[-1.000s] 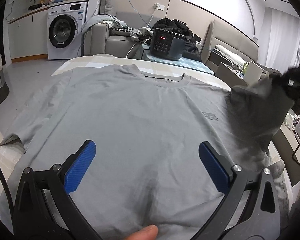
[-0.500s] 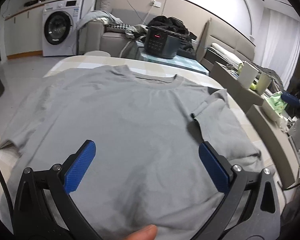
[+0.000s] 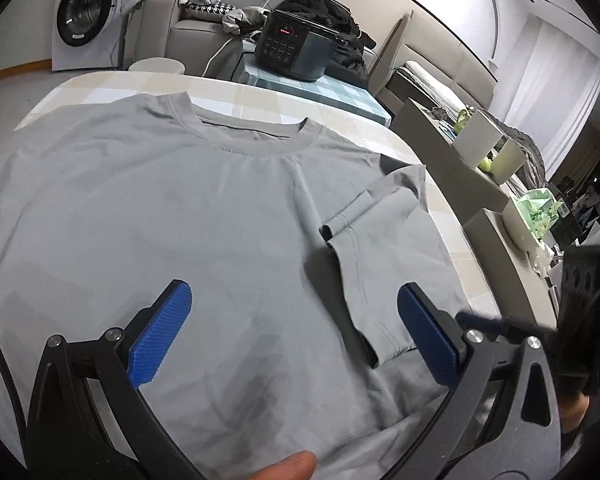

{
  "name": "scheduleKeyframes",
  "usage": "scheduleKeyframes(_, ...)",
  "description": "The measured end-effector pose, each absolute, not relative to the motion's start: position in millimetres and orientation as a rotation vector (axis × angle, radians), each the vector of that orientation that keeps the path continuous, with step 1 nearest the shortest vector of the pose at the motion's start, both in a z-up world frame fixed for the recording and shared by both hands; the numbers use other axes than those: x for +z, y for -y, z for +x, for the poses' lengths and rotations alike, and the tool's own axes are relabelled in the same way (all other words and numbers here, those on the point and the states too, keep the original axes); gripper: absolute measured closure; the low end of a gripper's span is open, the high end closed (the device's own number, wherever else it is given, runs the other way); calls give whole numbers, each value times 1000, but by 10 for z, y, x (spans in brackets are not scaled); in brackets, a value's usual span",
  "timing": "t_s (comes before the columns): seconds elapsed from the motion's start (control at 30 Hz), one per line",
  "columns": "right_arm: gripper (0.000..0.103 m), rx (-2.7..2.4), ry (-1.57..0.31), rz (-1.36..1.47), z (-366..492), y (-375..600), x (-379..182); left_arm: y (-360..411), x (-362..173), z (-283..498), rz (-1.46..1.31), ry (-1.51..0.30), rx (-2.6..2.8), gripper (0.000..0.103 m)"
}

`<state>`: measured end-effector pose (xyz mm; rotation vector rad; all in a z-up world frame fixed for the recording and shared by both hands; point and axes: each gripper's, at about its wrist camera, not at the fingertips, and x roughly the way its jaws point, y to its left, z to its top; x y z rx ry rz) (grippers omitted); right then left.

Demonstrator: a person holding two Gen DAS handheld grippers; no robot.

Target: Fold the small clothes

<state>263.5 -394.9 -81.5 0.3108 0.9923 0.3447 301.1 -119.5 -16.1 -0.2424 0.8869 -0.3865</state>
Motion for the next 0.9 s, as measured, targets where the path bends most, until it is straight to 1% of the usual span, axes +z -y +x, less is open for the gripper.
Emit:
scheduleKeyframes(0.1,45,408,-1038,441,2650,3903,-955,1214,-175,3005,-237,-889,-381,1)
scheduleKeyframes(0.2,49,437,-1071,554,2700,3891,-1070,1233,-190,2987,-214,-882,-366,1)
scheduleKeyframes(0.33,49,384,-1030,654,2810,3951,-1102,1276,-209,2943,-165,-873,-349,1)
scheduleKeyframes(0.37,51,357,-1017,674,2831,3968,-1105,1283,-210,2925,-157,-870,-347,1)
scheduleKeyframes(0.4,58,327,-1015,684,2864,3965,-1112,1283,-211,2913,-155,-870,-347,1)
scheduleKeyframes(0.43,67,298,-1014,689,2883,3970,-1115,1285,-212,2903,-155,-872,-349,1)
scheduleKeyframes(0.47,73,260,-1010,688,2904,3981,-1127,1288,-213,2896,-156,-873,-353,1)
scheduleKeyframes(0.5,89,235,-1007,687,2920,3995,-1150,1293,-212,2890,-154,-872,-357,1)
scheduleKeyframes(0.53,100,215,-1010,685,2923,4005,-1165,1298,-212,2893,-152,-872,-356,1)
scheduleKeyframes(0.57,101,211,-1004,688,2908,4021,-1168,1293,-213,2889,-152,-873,-354,1)
scheduleKeyframes(0.77,102,262,-970,652,2613,4050,-1095,1292,-248,2900,-185,-913,-391,1)
scheduleKeyframes(0.9,102,281,-1019,538,2462,3994,-1058,1323,-261,2940,-228,-937,-423,1)
